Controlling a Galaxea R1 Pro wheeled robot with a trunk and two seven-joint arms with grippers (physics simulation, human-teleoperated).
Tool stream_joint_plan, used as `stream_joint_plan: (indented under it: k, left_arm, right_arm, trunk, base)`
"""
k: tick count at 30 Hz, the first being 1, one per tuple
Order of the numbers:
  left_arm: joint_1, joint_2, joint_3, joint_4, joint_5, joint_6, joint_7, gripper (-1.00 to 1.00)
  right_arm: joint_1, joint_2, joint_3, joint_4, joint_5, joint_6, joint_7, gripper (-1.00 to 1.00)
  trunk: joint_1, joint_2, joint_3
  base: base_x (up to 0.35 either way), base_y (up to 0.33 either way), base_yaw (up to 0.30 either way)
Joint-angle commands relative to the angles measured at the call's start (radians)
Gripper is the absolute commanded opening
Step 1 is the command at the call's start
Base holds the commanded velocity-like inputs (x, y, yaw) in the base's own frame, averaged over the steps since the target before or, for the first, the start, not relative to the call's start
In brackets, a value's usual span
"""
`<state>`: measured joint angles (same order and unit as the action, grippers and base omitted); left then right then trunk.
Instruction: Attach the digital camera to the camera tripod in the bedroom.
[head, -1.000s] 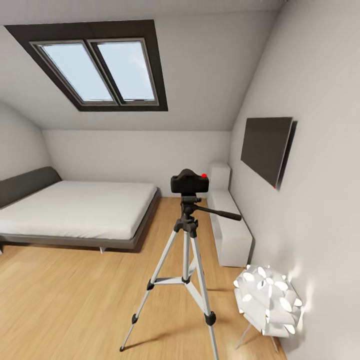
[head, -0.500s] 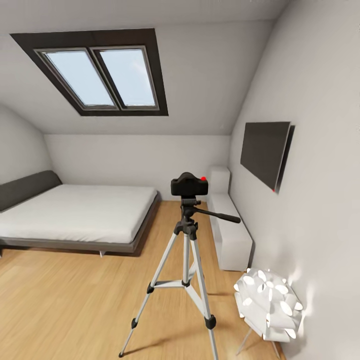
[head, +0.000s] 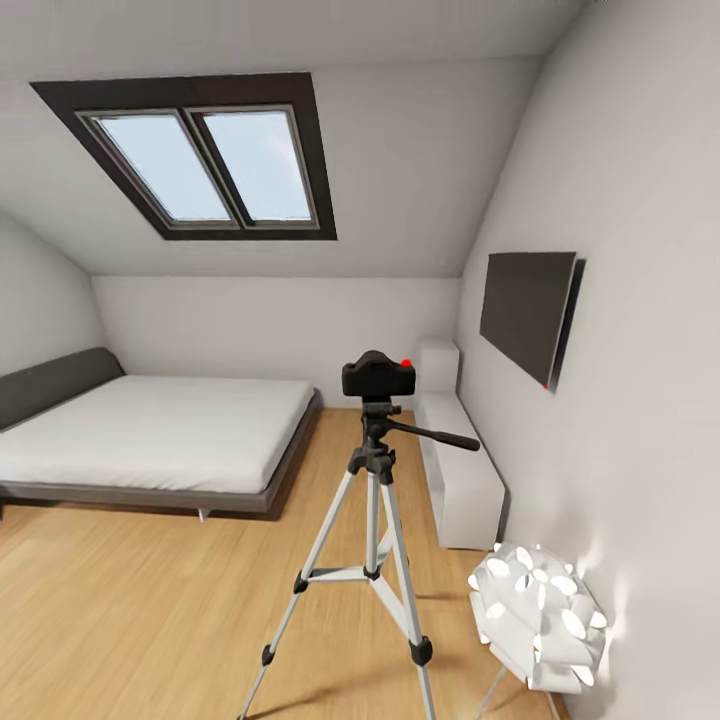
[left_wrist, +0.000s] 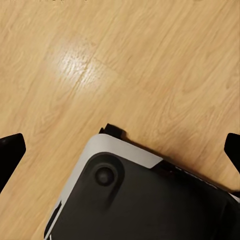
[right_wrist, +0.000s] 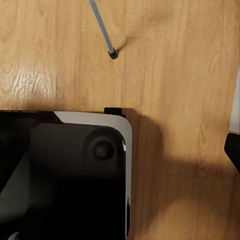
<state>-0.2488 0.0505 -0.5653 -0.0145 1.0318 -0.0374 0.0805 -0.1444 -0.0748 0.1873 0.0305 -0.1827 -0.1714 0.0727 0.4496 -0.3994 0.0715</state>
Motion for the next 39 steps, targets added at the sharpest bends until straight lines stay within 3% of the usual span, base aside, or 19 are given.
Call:
stream_joint_plan:
  k: [1, 39]
  left_arm:
    - [0.000, 0.000, -0.008, -0.001, 0.007, -0.001, 0.005, 1.00]
    - [0.000, 0.001, -0.008, -0.002, 0.005, -0.001, 0.004, 1.00]
  right_arm:
    - [-0.001, 0.000, 0.007, 0.003, -0.011, -0.005, 0.005, 1.00]
    - [-0.001, -0.002, 0.011, 0.002, -0.004, 0.000, 0.010, 1.00]
  trunk:
    - [0.000, -0.001, 0.000]
    - [0.000, -0.001, 0.003]
  base:
    - [0.000, 0.000, 0.000]
    - [0.000, 0.000, 0.000]
